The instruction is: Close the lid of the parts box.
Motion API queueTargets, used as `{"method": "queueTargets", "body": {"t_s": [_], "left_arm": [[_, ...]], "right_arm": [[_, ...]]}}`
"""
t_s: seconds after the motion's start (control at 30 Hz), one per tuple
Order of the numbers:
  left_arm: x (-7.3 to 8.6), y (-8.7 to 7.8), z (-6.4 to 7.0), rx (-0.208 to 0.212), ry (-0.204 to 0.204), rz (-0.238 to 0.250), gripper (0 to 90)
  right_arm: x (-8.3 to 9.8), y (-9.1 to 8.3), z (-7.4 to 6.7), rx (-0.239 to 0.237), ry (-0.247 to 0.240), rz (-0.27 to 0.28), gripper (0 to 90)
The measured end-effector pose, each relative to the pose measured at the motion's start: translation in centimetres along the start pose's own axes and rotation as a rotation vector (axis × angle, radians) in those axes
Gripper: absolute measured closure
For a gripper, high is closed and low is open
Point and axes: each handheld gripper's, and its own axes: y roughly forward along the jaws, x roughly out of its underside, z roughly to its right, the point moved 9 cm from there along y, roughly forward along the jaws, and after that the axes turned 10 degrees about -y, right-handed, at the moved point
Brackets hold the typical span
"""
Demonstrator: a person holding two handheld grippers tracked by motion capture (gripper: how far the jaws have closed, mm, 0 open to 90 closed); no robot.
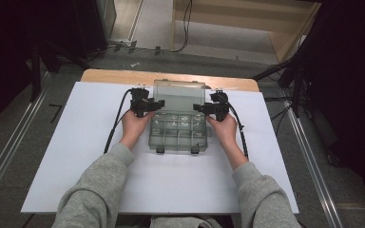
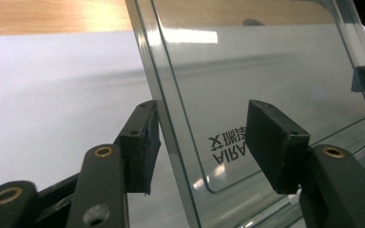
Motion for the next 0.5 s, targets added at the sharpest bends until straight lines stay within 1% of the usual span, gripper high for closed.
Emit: {"method": "queueTargets", "body": {"t_s": [0.1, 0.17, 0.3, 0.5], "left_arm": [[-0.2, -0.3, 0.2, -0.003, 0.015, 0.009, 49.1], [-0.3, -0.5, 0.2, -0.004, 0.033, 0.015, 49.7], [-0.4, -0.7, 0.4, -0.002, 0.049, 0.019, 50.8], [-0.7, -1.3, 0.7, 0.018, 0.048, 0.022, 50.9]], "right_arm": [[-0.2, -0.3, 0.0, -0.001, -0.003, 0.01, 37.9], [-0.3, -0.5, 0.0, 0.0, -0.004, 0.016, 37.9], [-0.5, -0.8, -0.2, 0.0, -0.013, 0.027, 37.9], [-0.7, -1.3, -0.4, -0.004, -0.022, 0.034, 38.7]]}}
